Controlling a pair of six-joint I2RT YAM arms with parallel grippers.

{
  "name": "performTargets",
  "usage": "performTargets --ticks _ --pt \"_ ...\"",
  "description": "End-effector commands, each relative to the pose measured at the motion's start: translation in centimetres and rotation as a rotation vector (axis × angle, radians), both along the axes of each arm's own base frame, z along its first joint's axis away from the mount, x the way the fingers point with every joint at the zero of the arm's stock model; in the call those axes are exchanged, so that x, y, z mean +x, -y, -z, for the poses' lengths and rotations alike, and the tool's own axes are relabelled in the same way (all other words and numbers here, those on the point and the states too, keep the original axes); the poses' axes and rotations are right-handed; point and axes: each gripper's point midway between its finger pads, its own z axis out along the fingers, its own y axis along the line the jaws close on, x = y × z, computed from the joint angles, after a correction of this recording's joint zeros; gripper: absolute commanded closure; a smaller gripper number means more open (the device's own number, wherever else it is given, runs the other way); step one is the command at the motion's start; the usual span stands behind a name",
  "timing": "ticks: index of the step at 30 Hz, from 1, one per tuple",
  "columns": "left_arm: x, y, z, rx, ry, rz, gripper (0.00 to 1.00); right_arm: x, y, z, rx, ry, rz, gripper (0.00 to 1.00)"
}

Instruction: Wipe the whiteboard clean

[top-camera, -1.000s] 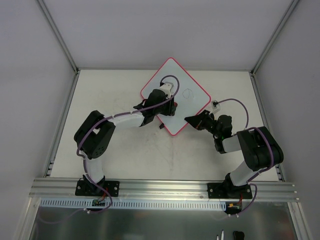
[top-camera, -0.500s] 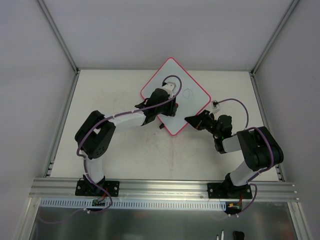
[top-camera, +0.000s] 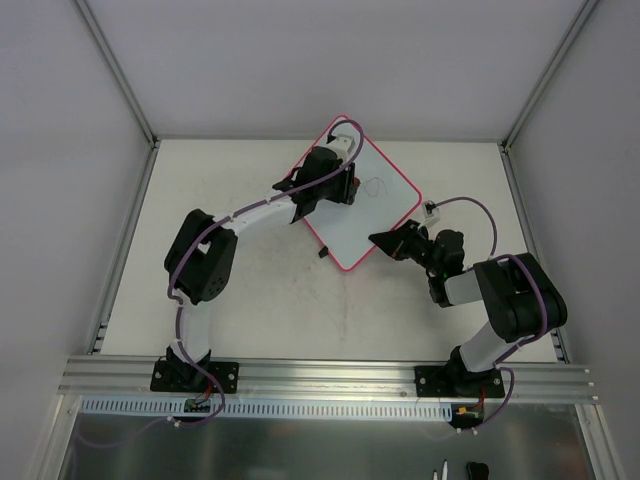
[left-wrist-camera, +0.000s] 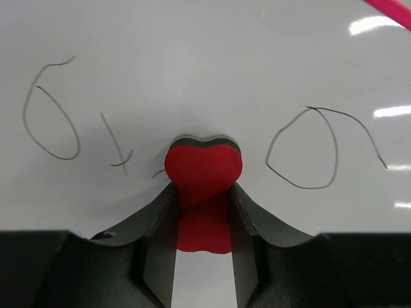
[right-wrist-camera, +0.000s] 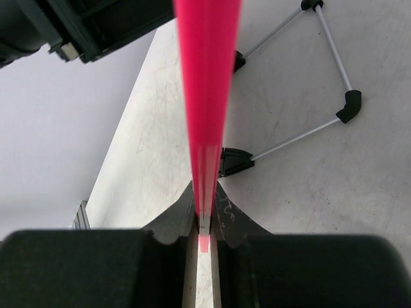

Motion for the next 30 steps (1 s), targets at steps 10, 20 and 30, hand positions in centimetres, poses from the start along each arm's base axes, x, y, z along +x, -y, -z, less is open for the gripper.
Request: performTargets --ticks 10,20,30 --pt "5.2 -7.0 1.9 0.019 -0.068 -0.111 0.69 -0.3 -1.8 -7.8 0.069 0.354 -0.096 1.0" --pt "5.0 -7.5 2.1 -0.018 -0.119 -0.096 0.7 -0.3 -1.9 -8.0 0.071 0.357 -0.101 1.0" --pt "1.9 -3.8 1.1 -0.023 -0.11 -0.014 0.7 -0.4 -2.0 -7.9 0.071 0.356 -0.104 1.0"
